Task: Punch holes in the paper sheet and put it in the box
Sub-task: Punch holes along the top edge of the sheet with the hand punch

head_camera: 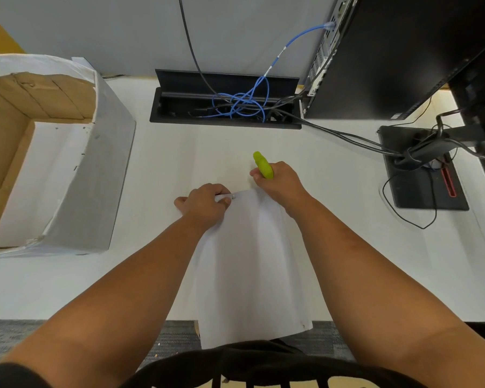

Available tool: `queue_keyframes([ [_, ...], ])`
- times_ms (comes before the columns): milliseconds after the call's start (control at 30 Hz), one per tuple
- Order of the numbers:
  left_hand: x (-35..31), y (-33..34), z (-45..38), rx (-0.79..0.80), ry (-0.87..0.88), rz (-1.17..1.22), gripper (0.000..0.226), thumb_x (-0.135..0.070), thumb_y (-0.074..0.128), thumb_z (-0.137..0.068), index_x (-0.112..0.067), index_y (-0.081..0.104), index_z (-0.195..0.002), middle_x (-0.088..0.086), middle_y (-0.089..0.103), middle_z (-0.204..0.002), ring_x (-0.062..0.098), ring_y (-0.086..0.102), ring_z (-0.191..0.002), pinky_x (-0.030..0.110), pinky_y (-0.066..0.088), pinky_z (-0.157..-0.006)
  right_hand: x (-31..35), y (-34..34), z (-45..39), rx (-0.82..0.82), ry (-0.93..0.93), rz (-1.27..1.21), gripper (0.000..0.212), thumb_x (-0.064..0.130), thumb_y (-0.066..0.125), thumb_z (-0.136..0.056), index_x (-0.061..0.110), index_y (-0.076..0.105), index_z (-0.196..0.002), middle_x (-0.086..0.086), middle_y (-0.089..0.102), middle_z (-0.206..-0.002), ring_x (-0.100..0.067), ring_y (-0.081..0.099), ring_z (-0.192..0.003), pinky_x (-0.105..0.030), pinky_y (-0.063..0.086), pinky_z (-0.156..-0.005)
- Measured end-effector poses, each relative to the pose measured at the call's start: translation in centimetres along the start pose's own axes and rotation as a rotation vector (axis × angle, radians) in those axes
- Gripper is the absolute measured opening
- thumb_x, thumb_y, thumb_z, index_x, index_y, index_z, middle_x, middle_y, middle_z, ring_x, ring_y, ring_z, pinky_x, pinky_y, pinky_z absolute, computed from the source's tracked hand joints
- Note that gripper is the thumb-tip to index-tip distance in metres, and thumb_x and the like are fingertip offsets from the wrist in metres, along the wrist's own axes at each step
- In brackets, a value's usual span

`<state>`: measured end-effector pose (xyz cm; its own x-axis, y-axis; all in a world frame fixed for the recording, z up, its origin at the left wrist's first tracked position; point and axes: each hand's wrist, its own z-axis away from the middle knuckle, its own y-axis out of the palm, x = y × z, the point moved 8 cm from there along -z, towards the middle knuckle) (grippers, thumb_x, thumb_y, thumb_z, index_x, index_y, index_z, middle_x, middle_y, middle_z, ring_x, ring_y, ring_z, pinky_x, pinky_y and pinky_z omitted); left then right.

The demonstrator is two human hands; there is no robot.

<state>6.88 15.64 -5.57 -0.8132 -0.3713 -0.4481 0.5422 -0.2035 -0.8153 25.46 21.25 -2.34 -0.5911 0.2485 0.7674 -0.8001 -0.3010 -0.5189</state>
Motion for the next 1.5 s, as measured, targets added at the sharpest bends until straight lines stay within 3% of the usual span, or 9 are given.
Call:
queue_keyframes([
  [67, 0.2, -0.2, 0.1, -0.022, -0.001, 0.016, 0.013, -0.041, 0.05, -0.089, -0.043, 0.063, -0.086, -0.017, 0.063, -0.096, 0.008, 0.056, -0.092, 0.035, 0.021, -0.081, -0.5, -0.3, -0.2, -0.043, 0.003, 0.125, 0.039, 0.029, 0.059, -0.094, 0.027, 0.05, -0.056, 0.01, 0.045, -0.064, -0.021, 0.052, -0.067, -0.022, 0.034, -0.049],
  [167, 0.4, -0.4, 0.1, -0.043, -0.006, 0.03, 0.012, -0.041, 0.051, -0.089, -0.043, 0.062, -0.084, -0.017, 0.063, -0.093, 0.009, 0.057, -0.089, 0.034, 0.022, -0.08, -1.4, -0.1, -0.5, -0.05, 0.019, 0.221, 0.044, 0.028, 0.058, -0.094, 0.032, 0.042, -0.053, 0.008, 0.042, -0.068, -0.022, 0.051, -0.071, -0.024, 0.032, -0.051],
  [267, 0.4, -0.4, 0.2, -0.048, -0.01, 0.017, 0.013, -0.041, 0.051, -0.09, -0.043, 0.061, -0.084, -0.017, 0.063, -0.091, 0.009, 0.058, -0.087, 0.035, 0.023, -0.081, -2.1, 0.3, -0.7, -0.029, 0.038, 0.276, 0.037, 0.03, 0.057, -0.093, 0.026, 0.05, -0.057, -0.003, 0.045, -0.081, -0.023, 0.051, -0.073, -0.024, 0.035, -0.059],
  [433, -0.5, -0.5, 0.3, -0.065, 0.029, -0.042, 0.018, -0.042, 0.046, -0.09, -0.043, 0.064, -0.094, -0.017, 0.063, -0.096, 0.012, 0.057, -0.092, 0.039, 0.026, -0.088, -2.1, 0.6, -0.9, -0.048, 0.013, 0.319, 0.028, 0.026, 0.058, -0.093, 0.002, 0.07, -0.1, -0.009, 0.047, -0.092, -0.027, 0.053, -0.08, -0.028, 0.038, -0.069],
  [633, -1.8, 0.0, 0.5, -0.075, 0.078, -0.047, 0.022, -0.053, 0.041, -0.09, -0.044, 0.061, -0.093, -0.016, 0.058, -0.075, 0.012, 0.054, -0.093, 0.043, 0.025, -0.095, -2.2, 0.6, -0.7, -0.035, 0.053, 0.304, 0.022, 0.024, 0.055, -0.093, 0.01, 0.062, -0.077, -0.009, 0.052, -0.083, -0.026, 0.054, -0.074, -0.027, 0.039, -0.062],
  [833, -1.8, 0.2, 0.2, -0.073, 0.091, -0.017, 0.022, -0.05, 0.042, -0.092, -0.043, 0.063, -0.089, -0.013, 0.066, -0.081, 0.01, 0.055, -0.092, 0.037, 0.021, -0.088, -1.5, -0.6, -0.3, -0.044, 0.034, 0.092, 0.029, 0.032, 0.056, -0.094, 0.011, 0.054, -0.073, -0.011, 0.055, -0.079, -0.025, 0.053, -0.071, -0.029, 0.04, -0.059],
  [1033, -1.9, 0.2, 0.4, -0.059, 0.096, -0.04, 0.022, -0.047, 0.042, -0.094, -0.043, 0.062, -0.088, -0.016, 0.063, -0.081, 0.01, 0.054, -0.089, 0.035, 0.019, -0.087, 0.5, -3.1, -0.2, -0.181, -0.024, -0.435, 0.022, 0.031, 0.06, -0.092, 0.024, 0.046, -0.107, -0.002, 0.065, -0.102, -0.018, 0.068, -0.082, -0.035, 0.051, -0.077],
  [1167, -2.3, 0.3, 0.5, -0.058, 0.132, -0.071, 0.024, -0.045, 0.042, -0.095, -0.04, 0.066, -0.094, -0.016, 0.064, -0.085, 0.011, 0.054, -0.089, 0.038, 0.02, -0.09, 2.2, -2.3, -0.4, -0.083, -0.079, -0.673, 0.047, 0.026, 0.06, -0.094, 0.045, 0.037, -0.131, -0.009, 0.062, -0.117, -0.019, 0.067, -0.087, -0.035, 0.057, -0.083],
  [1500, -3.1, 0.0, 1.1, -0.106, 0.204, -0.084, 0.024, -0.043, 0.044, -0.095, -0.039, 0.067, -0.094, -0.016, 0.067, -0.089, 0.012, 0.055, -0.093, 0.043, 0.022, -0.093, 1.9, -0.3, -0.2, -0.009, -0.073, -0.66, 0.034, 0.024, 0.054, -0.1, 0.036, 0.043, -0.129, -0.005, 0.058, -0.106, -0.019, 0.068, -0.092, -0.041, 0.051, -0.092],
])
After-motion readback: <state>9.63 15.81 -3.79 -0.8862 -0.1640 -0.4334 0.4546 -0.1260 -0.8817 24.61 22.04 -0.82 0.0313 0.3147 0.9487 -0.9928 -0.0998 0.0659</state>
